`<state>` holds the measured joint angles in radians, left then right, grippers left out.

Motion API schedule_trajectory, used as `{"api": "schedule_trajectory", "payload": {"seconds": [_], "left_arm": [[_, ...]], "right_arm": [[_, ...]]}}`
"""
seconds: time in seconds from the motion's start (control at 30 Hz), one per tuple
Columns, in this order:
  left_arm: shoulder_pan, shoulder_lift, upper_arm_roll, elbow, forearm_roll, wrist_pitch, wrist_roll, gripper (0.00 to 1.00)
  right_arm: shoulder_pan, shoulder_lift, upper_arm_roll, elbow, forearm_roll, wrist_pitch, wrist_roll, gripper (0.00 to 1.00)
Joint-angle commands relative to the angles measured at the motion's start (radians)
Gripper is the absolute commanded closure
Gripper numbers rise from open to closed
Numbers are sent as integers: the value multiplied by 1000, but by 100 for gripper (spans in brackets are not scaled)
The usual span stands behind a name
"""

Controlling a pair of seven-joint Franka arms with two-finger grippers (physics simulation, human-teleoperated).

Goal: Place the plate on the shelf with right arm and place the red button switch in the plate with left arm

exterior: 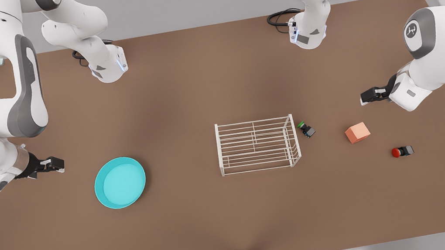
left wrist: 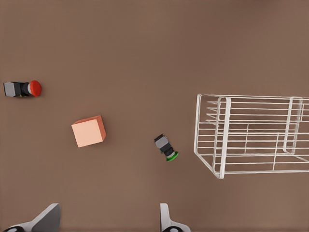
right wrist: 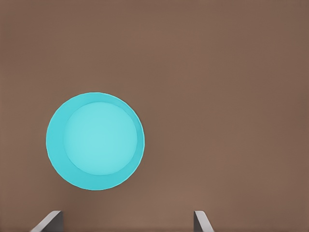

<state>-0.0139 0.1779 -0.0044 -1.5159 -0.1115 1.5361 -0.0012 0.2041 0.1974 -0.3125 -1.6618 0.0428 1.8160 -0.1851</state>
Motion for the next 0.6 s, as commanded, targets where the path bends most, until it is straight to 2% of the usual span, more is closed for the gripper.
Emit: {"api": "schedule_trajectory", "payload": {"seconds": [0.0, 0.17, 0.37, 0.43, 0.57], "left_arm": [[0, 0, 0, 0, 1, 1, 0, 0], [-20, 17, -5, 26, 39, -10, -33, 0], [-6, 8, 6, 13, 44, -16, -33, 0], [-3, -12, 4, -56, 67, -16, -39, 0], [-4, -11, 4, -61, 70, -31, -79, 0]], "right_arm": [[0, -1, 0, 0, 2, 0, -14, 0], [48, 66, 12, -3, 2, -52, -16, 0], [46, 63, 7, -18, 12, -83, -4, 0], [61, 74, 12, -18, 12, -52, 13, 0], [58, 203, 12, -19, 58, 46, 16, 0]]}}
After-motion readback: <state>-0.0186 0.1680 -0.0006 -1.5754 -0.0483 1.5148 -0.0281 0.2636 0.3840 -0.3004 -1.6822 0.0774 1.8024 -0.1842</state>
